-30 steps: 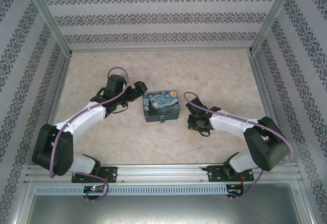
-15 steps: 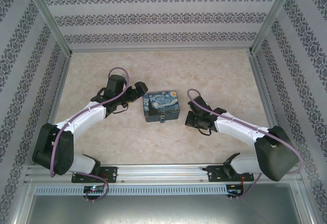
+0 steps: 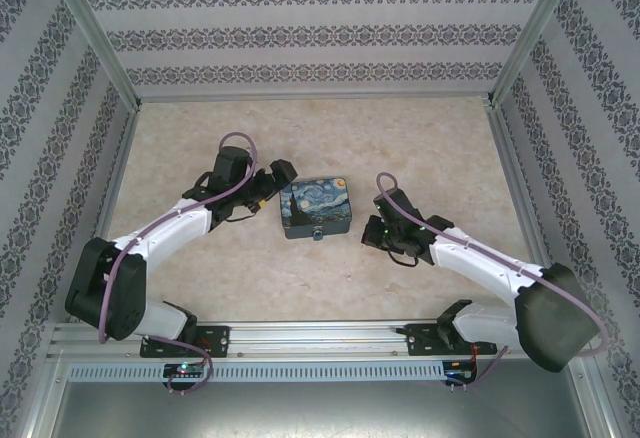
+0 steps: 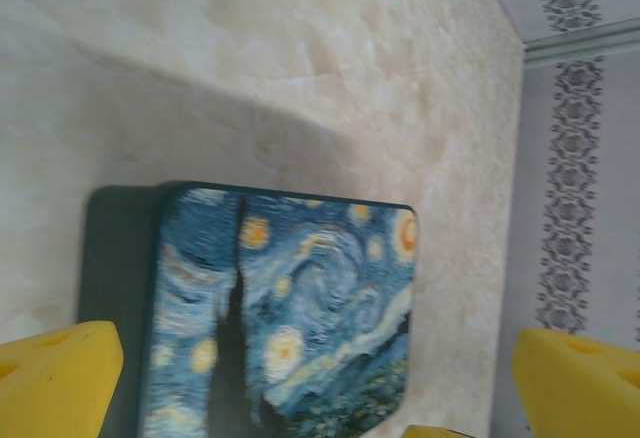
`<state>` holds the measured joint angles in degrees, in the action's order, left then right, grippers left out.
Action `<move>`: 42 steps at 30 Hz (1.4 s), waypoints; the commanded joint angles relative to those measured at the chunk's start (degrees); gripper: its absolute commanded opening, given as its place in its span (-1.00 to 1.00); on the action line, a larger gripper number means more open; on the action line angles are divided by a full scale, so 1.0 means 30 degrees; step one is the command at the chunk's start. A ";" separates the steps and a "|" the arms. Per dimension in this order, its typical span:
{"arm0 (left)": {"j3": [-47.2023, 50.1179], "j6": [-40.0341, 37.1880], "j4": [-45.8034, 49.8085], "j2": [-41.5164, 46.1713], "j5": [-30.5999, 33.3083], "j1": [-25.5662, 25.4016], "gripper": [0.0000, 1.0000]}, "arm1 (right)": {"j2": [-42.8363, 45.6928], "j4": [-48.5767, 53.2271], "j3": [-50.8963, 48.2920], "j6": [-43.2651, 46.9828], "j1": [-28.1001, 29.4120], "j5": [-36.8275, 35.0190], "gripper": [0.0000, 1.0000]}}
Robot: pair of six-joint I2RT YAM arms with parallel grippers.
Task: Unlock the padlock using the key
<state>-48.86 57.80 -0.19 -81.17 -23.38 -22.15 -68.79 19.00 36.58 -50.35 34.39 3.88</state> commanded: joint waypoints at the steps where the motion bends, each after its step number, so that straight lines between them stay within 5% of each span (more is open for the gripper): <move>1: 0.0102 0.2577 -0.2630 -0.0515 -0.1456 -0.0803 0.99 | 0.0621 -0.0298 0.1079 -0.0725 0.0225 0.0493 -1.00; 11: -0.0176 0.9487 -0.6218 -0.1993 -0.1046 -0.2810 0.93 | -0.0324 -0.1183 0.4918 -0.1926 0.0326 0.0456 -1.00; 23: 0.0863 1.6577 -1.0232 -0.2467 0.1404 -0.3783 0.42 | -0.2648 -0.3048 0.7348 -0.3780 0.0736 -0.0558 -1.00; 42: 0.1052 1.9024 -1.3513 -0.4484 0.1932 -0.4747 -0.05 | -0.3643 -0.4351 0.6894 -0.4906 0.1214 -0.1111 -1.00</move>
<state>-46.24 113.08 -37.17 -94.78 -18.79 -35.90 -79.99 7.40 57.49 -64.25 37.39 2.37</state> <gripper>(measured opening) 0.488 0.065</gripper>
